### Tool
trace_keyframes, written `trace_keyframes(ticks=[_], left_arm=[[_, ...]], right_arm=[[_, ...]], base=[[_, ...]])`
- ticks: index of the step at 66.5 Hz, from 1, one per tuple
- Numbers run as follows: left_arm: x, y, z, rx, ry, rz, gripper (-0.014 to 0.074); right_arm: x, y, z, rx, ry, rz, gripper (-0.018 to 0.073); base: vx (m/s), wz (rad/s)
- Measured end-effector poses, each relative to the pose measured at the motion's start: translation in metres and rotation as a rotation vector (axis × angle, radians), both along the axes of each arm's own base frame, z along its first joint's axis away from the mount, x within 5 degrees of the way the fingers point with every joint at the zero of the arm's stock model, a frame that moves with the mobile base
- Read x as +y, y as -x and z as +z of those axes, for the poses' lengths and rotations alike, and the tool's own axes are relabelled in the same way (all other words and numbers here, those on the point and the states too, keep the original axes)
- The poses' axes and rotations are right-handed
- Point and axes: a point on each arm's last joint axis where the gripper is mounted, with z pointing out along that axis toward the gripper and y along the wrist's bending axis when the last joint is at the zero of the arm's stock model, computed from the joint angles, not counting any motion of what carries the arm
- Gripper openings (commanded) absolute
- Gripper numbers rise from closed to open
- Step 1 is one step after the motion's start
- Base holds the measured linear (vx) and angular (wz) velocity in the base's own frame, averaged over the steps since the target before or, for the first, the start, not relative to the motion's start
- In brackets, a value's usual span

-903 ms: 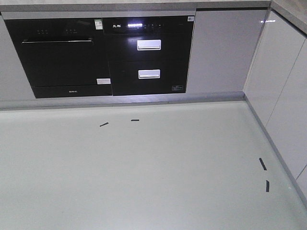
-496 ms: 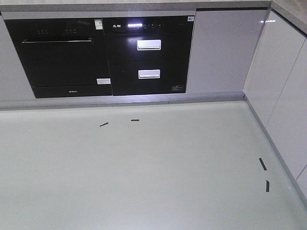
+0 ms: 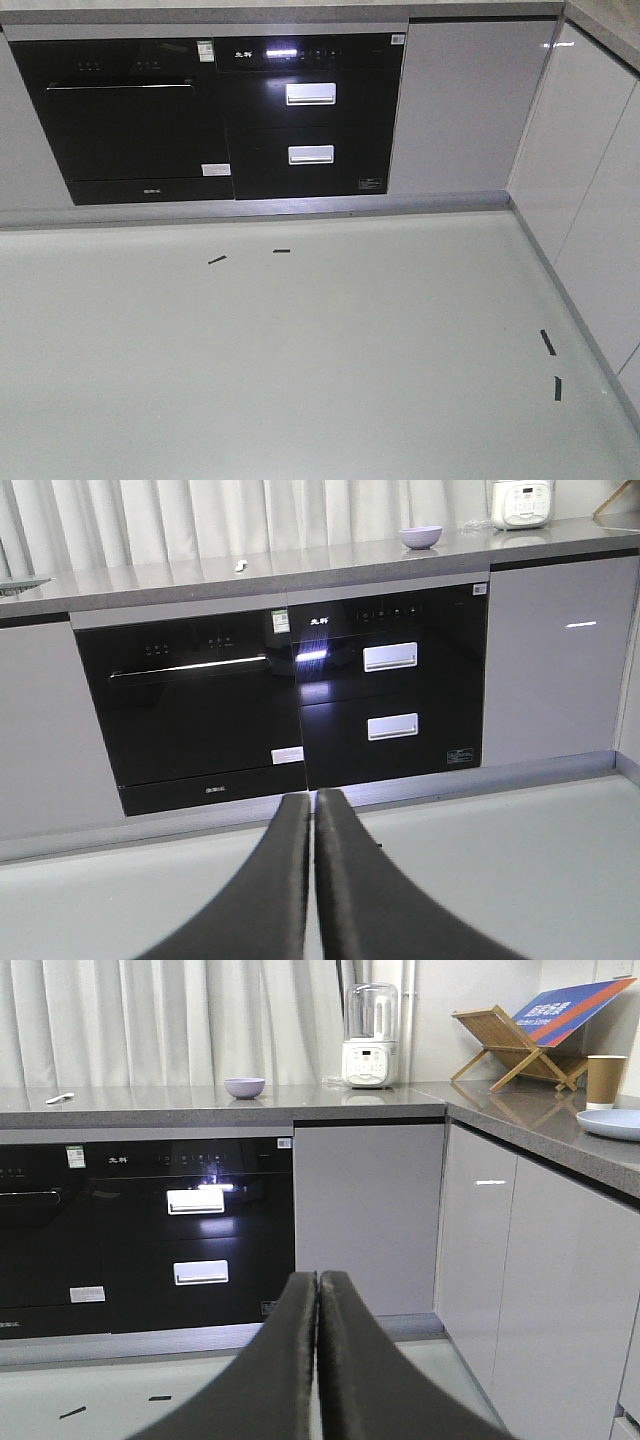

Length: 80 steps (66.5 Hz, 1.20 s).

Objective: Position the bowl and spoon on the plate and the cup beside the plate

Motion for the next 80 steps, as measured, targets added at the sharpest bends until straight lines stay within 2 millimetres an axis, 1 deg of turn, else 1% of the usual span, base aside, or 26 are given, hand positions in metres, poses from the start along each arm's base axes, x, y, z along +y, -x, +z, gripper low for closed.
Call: trace_keyframes(ticks=[80], left_arm=[[0.0,0.0,0.0,0.0,0.0,0.0,-0.0006]], right_arm=[[0.0,0.0,0.0,0.0,0.0,0.0,-0.0006]], base=[[0.06,0.0]])
